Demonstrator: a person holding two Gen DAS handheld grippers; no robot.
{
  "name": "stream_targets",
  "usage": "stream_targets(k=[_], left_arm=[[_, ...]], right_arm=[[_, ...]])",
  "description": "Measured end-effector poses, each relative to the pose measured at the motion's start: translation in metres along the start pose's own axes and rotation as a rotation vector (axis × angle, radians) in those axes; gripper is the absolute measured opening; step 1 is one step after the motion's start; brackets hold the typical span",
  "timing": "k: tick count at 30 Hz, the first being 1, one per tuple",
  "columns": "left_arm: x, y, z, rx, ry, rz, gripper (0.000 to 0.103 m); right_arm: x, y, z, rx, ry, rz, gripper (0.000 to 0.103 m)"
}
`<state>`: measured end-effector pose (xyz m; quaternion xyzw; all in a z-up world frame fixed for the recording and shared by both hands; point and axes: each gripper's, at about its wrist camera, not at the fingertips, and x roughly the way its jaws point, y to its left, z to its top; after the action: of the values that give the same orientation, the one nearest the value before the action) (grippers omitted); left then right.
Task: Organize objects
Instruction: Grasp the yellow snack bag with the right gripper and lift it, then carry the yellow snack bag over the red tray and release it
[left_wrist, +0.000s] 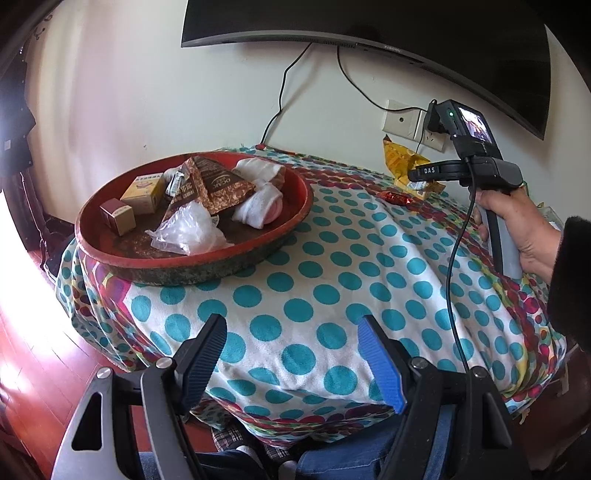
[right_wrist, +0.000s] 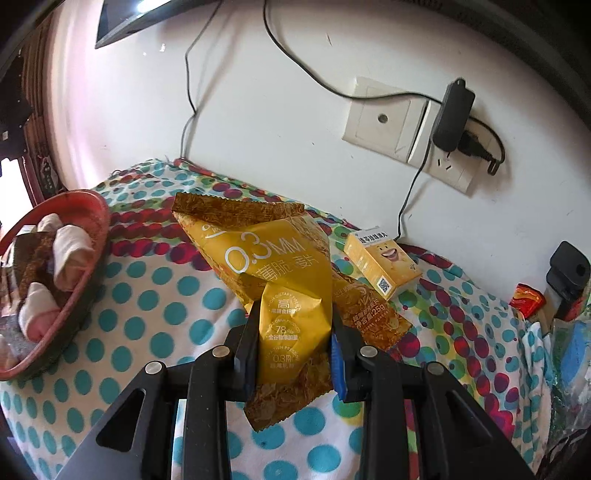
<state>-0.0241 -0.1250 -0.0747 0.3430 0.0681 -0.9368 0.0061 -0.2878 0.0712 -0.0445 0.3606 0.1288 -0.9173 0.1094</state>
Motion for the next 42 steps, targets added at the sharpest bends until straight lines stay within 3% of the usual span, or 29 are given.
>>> stream_targets(k=[10,17,23,30,37,42], left_arm=[[-0.009,0.004,0.003,-0.004,-0.031,0.045,0.076],[-0.015,0.022,0.007,-0.050,-0.067,0.096,0.076],[-0.012,0.031,0.008,-0.070,-0.055,0.094,0.076],[-0.014,0.040,0.009,-0.096,-0.060,0.082,0.076],[-0.014,0.048,0.011,-0.131,-0.052,0.077,0.076],[-0.014,0.046,0.010,-0.130,-0.043,0.078,0.076]], right_arm=[[-0.030,0.055,0.002,-0.048,-0.027,0.078,0.029],[-0.040,0.130,0.006,-0.163,-0.057,0.174,0.029],[-0.045,0.187,0.012,-0.247,-0.069,0.244,0.029],[-0.067,0.242,0.009,-0.374,-0.098,0.386,0.029],[-0.088,0.270,0.001,-0.495,-0.099,0.483,0.029],[-0.096,0.282,-0.009,-0.594,-0.094,0.489,0.029]])
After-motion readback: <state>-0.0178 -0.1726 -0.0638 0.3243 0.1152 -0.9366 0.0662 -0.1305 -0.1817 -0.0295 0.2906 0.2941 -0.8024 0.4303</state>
